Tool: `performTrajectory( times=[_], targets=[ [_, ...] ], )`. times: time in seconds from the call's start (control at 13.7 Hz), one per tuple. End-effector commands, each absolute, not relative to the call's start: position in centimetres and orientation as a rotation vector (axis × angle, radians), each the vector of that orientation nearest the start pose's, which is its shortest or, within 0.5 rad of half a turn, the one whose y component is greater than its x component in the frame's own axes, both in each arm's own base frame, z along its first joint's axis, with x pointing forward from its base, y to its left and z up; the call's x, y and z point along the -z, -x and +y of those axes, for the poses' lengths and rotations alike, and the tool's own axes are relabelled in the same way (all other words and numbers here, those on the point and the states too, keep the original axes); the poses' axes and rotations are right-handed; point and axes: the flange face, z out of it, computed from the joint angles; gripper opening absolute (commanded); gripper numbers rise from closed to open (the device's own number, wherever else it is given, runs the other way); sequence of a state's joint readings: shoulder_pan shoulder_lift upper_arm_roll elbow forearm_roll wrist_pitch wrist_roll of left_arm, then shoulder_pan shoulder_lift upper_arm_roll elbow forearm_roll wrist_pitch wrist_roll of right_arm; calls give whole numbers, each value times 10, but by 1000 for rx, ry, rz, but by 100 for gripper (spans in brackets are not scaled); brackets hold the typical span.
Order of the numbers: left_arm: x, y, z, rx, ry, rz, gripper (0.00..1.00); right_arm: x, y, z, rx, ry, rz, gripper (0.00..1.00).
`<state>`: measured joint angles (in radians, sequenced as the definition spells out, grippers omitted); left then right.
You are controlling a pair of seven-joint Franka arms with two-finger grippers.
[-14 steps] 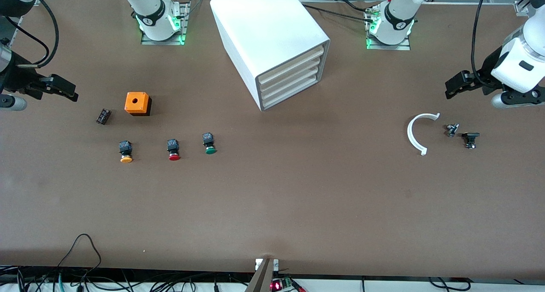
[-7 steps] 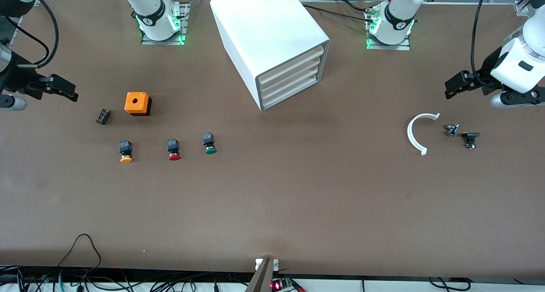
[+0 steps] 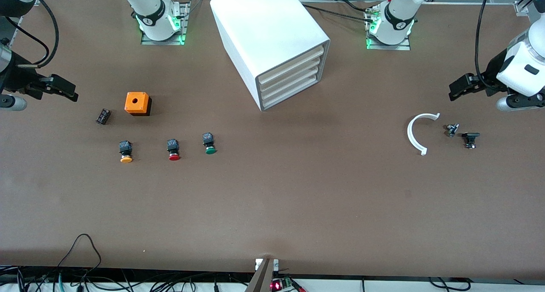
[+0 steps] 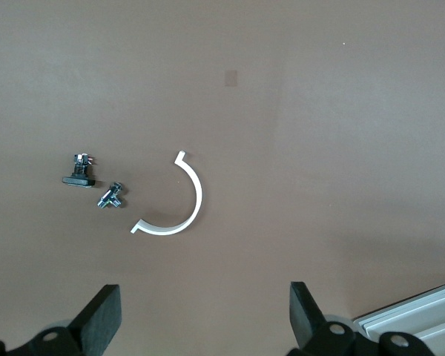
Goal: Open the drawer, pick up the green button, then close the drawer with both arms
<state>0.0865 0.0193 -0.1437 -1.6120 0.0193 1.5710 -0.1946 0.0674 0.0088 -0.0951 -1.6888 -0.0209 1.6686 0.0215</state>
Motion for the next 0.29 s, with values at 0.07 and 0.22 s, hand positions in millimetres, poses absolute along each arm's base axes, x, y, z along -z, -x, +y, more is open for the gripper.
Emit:
performTrajectory(
  times=[0.07, 0.22],
  targets=[
    [-600, -562, -27, -83, 3128, -189, 100, -573, -557, -17, -46, 3157, 77, 100],
    [-600, -562, -26, -82, 3137, -195, 100, -572, -557, -17, -49, 3157, 77, 100]
  ],
)
